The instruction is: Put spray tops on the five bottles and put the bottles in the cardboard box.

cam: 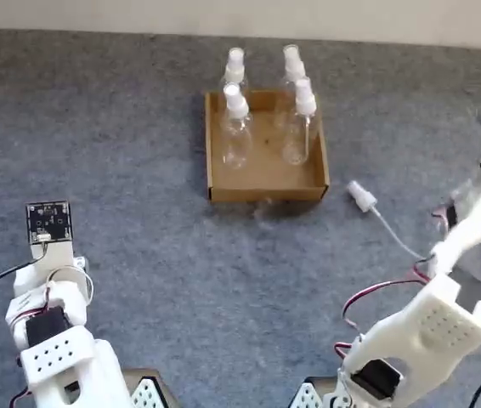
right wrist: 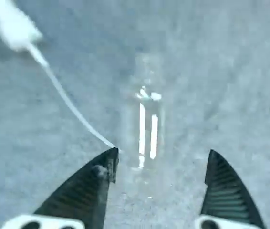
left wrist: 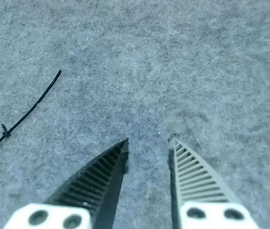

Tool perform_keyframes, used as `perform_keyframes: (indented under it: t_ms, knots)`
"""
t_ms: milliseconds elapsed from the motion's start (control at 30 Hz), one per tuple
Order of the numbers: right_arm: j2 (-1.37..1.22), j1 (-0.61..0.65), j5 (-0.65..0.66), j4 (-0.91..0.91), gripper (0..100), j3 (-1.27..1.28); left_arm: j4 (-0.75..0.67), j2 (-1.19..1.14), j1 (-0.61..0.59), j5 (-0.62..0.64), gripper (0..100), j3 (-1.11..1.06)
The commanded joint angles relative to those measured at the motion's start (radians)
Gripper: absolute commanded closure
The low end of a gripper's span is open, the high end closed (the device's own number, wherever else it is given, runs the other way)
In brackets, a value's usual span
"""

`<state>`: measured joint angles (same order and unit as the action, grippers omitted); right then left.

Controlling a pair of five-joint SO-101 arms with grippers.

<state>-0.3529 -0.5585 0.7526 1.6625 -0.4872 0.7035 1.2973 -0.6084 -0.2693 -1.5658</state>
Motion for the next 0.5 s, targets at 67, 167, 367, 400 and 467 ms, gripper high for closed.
perform_keyframes:
  t_ms: [67,167,367,400,467]
  knots:
    - [0.093,0.262,-0.092,0.102,76.6,-0.125,-0.023,0.002,0.021,-0.006,87,0.005]
    - [0.074,0.371,-0.127,0.097,76.6,-0.104,-0.023,0.002,0.021,-0.006,87,0.005]
    - [-0.048,0.456,-0.127,0.004,76.6,-0.038,-0.023,0.002,0.021,-0.006,87,0.005]
    - [-0.074,0.456,-0.127,-0.018,76.6,-0.03,-0.023,0.002,0.021,-0.008,87,0.005]
    - [-0.124,0.455,-0.126,-0.042,76.6,-0.024,-0.023,0.002,0.021,-0.008,87,0.004]
